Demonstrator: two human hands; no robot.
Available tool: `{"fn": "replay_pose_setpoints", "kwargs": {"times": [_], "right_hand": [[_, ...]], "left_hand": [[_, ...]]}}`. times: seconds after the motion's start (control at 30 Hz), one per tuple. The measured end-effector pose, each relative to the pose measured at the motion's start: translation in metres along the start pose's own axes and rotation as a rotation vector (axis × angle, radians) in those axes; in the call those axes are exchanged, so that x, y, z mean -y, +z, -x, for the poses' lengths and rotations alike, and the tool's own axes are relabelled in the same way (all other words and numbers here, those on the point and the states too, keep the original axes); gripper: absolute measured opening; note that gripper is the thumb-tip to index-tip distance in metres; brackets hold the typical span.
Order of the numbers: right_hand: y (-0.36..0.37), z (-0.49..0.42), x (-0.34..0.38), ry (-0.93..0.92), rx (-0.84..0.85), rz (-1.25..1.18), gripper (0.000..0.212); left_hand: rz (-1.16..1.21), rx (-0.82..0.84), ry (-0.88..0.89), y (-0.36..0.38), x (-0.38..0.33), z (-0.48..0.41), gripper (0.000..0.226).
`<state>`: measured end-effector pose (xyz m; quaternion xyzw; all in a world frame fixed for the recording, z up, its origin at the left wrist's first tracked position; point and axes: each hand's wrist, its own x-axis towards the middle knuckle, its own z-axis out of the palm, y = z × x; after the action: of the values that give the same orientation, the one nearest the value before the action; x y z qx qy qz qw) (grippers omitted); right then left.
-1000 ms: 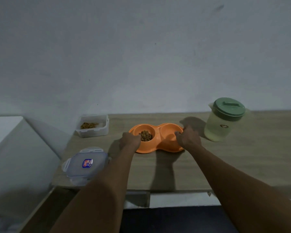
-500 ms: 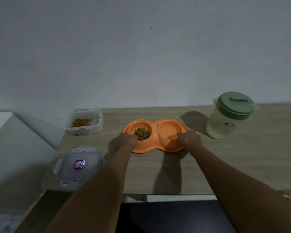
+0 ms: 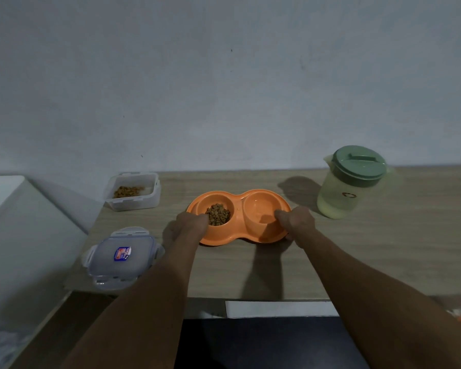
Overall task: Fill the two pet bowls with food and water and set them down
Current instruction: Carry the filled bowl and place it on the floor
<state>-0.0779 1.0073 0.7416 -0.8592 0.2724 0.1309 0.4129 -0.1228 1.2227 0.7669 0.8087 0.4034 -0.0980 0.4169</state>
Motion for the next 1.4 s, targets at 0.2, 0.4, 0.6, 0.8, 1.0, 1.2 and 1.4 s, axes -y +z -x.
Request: {"fn": "replay_pose_setpoints", "kwargs": {"times": [0.2, 0.4, 0.6, 0.8, 1.0, 1.2, 1.4], "right_hand": [[-0.011, 0.022, -0.009, -0.013, -0.009, -0.018, 0.05], [-0.021, 0.05, -0.031, -0.018, -0.022, -0.053, 0.039], [-0.024, 0.088, -0.053, -0.01, -0.052, -0.067, 0.039], [-0.029, 0.143, -0.09, 0.014, -0.113, -0.139, 0.039], [-0.035, 0.211, -0.141, 0.113, -0.241, -0.238, 0.049], [-0.062, 0.279, -0.207, 0.224, -0.369, -0.325, 0.048], [-0.111, 0.322, -0.279, 0.333, -0.495, -0.402, 0.053]], "left_hand": [[0.075, -0.024, 0.033, 0.0, 0.011, 0.019, 0.035], [0.12, -0.034, 0.042, 0.0, 0.037, 0.039, 0.039], [0.138, -0.032, 0.071, -0.008, 0.063, 0.06, 0.043], [0.085, 0.042, 0.145, -0.019, 0.091, 0.086, 0.042], [0.036, 0.11, 0.255, -0.025, 0.116, 0.123, 0.055], [-0.02, 0.251, 0.351, -0.004, 0.139, 0.182, 0.049], [-0.076, 0.407, 0.463, 0.047, 0.144, 0.249, 0.054]]}}
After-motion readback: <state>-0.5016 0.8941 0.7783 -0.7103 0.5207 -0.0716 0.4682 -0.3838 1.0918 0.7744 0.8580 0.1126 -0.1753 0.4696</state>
